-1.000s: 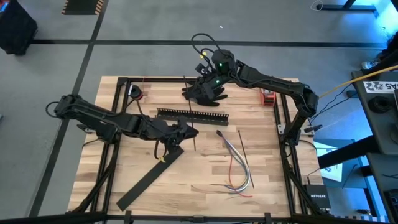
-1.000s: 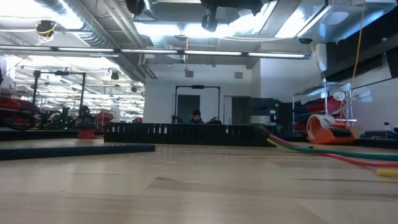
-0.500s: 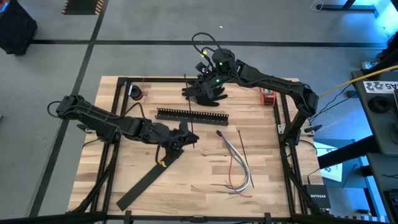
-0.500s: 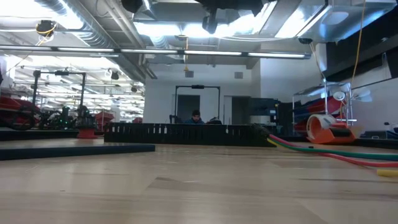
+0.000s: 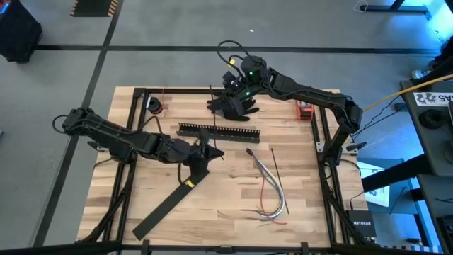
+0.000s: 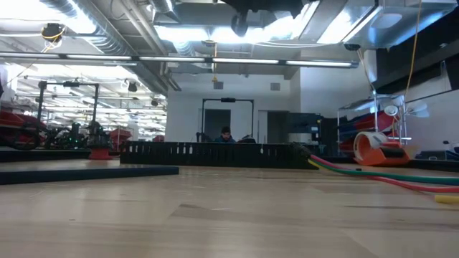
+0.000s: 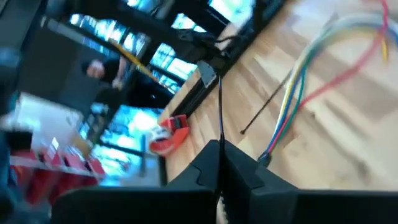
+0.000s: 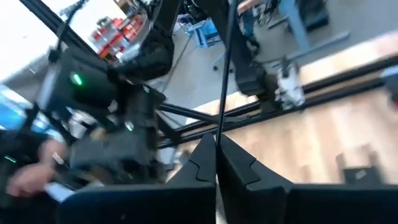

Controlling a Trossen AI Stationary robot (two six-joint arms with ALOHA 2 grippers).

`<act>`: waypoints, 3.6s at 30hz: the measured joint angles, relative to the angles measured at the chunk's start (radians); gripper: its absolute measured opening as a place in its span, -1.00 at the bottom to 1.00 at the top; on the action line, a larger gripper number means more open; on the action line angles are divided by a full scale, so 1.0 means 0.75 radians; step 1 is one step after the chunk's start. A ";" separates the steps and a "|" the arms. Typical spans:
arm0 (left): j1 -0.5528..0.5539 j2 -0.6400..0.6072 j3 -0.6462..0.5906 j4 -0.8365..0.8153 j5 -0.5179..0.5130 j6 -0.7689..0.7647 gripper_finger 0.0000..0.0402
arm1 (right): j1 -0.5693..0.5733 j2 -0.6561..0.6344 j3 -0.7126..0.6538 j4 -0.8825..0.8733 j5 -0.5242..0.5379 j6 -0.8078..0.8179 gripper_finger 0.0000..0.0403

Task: Ziptie cables
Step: Prepare the black zip tie

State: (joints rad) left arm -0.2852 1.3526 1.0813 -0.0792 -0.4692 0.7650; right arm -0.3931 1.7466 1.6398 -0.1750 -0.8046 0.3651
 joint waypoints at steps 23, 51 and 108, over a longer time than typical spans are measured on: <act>0.200 -0.306 0.001 0.081 -0.043 -1.971 -1.00 | 0.147 0.000 -0.001 0.012 0.710 -1.586 -1.00; 0.222 -0.274 0.000 0.015 -0.018 -2.113 -1.00 | 0.202 -0.002 -0.001 0.009 0.843 -1.718 -1.00; 0.223 -0.287 0.000 0.037 -0.054 -2.104 -1.00 | 0.212 -0.006 -0.001 0.018 0.854 -1.735 -1.00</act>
State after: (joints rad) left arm -0.1183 1.1370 1.0813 -0.0513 -0.5095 -0.8131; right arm -0.2344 1.7424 1.6394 -0.1615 -0.1642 -0.9363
